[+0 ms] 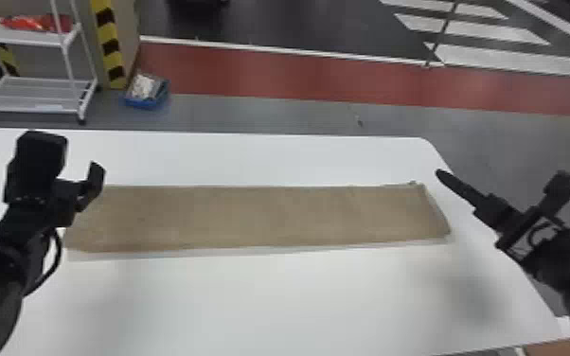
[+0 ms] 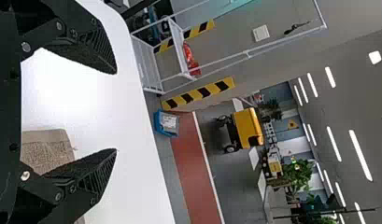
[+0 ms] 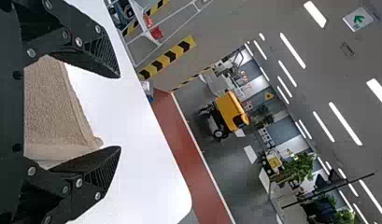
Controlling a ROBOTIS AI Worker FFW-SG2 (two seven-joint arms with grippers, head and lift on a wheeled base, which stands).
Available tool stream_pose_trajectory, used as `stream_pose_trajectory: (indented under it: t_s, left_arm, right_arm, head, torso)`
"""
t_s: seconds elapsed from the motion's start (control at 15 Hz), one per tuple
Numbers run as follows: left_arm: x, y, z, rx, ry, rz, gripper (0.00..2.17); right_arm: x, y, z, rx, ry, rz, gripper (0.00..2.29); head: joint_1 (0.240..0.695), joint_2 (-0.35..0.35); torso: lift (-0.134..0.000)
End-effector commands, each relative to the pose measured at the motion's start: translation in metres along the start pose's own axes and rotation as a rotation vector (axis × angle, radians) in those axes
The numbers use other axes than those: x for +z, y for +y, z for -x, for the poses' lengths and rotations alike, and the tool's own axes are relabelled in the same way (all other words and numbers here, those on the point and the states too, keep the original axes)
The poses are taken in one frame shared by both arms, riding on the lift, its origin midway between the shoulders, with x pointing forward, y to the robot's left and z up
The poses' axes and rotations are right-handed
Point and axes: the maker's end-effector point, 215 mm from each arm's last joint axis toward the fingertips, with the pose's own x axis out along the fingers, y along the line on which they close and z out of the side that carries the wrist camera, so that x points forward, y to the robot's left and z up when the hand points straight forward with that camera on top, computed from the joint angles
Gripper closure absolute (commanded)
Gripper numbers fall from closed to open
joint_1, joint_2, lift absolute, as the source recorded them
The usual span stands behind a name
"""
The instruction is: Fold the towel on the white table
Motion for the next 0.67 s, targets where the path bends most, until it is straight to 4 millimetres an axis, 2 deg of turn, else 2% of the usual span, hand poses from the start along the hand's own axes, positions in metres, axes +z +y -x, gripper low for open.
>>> stream_pose_trajectory:
  t_s: [0.0,0.13,0.4,0.6]
  left_arm:
    - [-0.004,0.005,0.008,-0.007,0.017,0.018,0.04]
    - [-0.018,0.002,0.012,-0.051,0.059,0.047,0.04]
    - [-0.031,0.0,0.019,-0.15,0.147,0.175,0.04]
    - [-0.054,0.003,0.027,-0.197,0.238,0.183,0.04]
  right_arm:
    - [0.003,-0.013,0.016,-0.021,0.047,0.02,0.07]
    - [0.002,-0.016,0.026,-0.022,0.113,0.034,0.1]
    - [0.004,-0.012,0.026,-0.027,0.181,0.129,0.13]
    - [0.014,-0.003,0.025,0.017,0.217,0.217,0.09]
  head:
    - [0.695,-0.203]
    - [0.695,-0.217]
    - [0.695,-0.228]
    - [0.695,-0.227]
  torso:
    - [-0.12]
    - [-0.12]
    - [-0.12]
    - [-0.12]
